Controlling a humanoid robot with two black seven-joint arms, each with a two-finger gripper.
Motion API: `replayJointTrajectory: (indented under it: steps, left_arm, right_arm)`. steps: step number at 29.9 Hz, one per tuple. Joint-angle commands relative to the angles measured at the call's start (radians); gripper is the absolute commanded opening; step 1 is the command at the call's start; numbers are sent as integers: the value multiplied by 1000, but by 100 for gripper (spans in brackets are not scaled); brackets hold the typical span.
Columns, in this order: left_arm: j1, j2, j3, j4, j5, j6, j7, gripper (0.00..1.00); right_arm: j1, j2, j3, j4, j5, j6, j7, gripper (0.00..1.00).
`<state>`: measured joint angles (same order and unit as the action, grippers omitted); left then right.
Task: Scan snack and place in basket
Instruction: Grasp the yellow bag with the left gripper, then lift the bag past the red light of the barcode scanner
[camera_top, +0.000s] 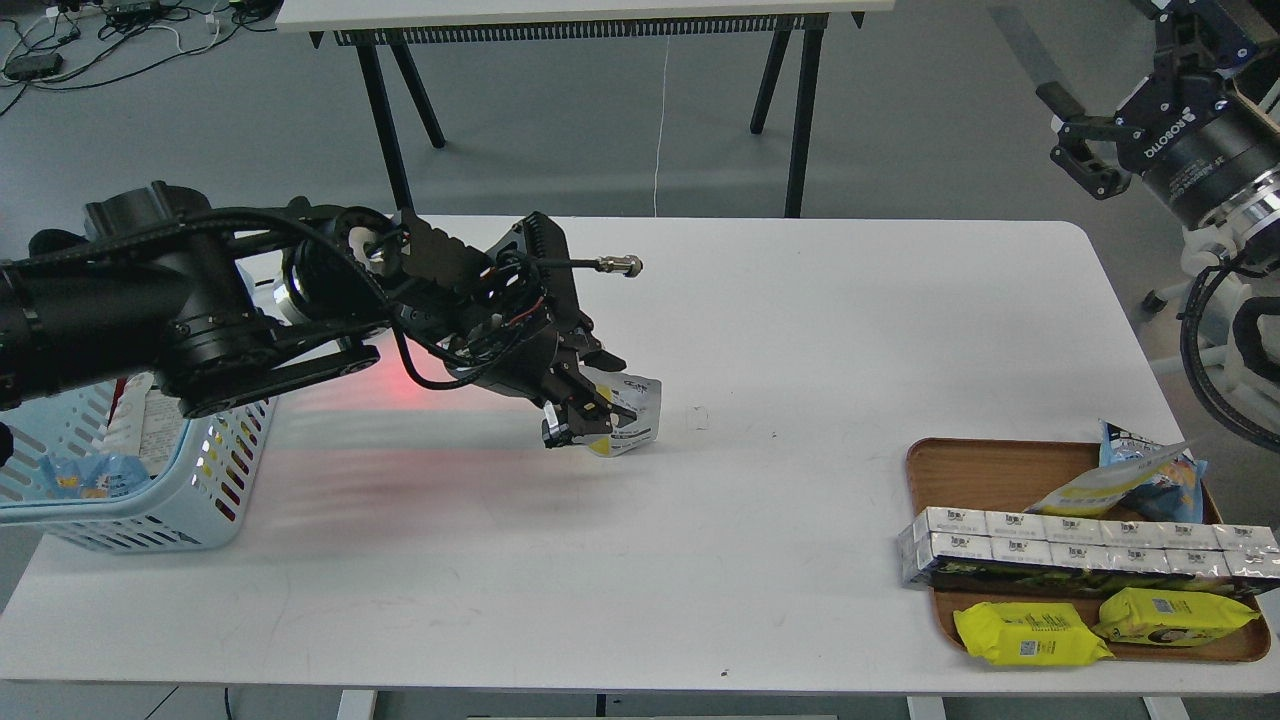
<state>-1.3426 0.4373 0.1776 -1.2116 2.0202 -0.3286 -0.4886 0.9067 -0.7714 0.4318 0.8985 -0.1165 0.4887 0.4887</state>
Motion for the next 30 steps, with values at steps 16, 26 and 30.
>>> replayJointTrajectory:
  steps: [16,26,30]
  left_arm:
    - [23,6,-52,1,0,-41,0,1]
    - [23,122,-95,-14,0,-40,0,1]
    - [20,188,-135,-16,3,-40,0,1]
  right_arm:
    - [-34,0,21,0,8,0,0,97]
    - [-35,4,38,0,6,0,0,97]
    - [-35,9,44,0,6,0,0,97]
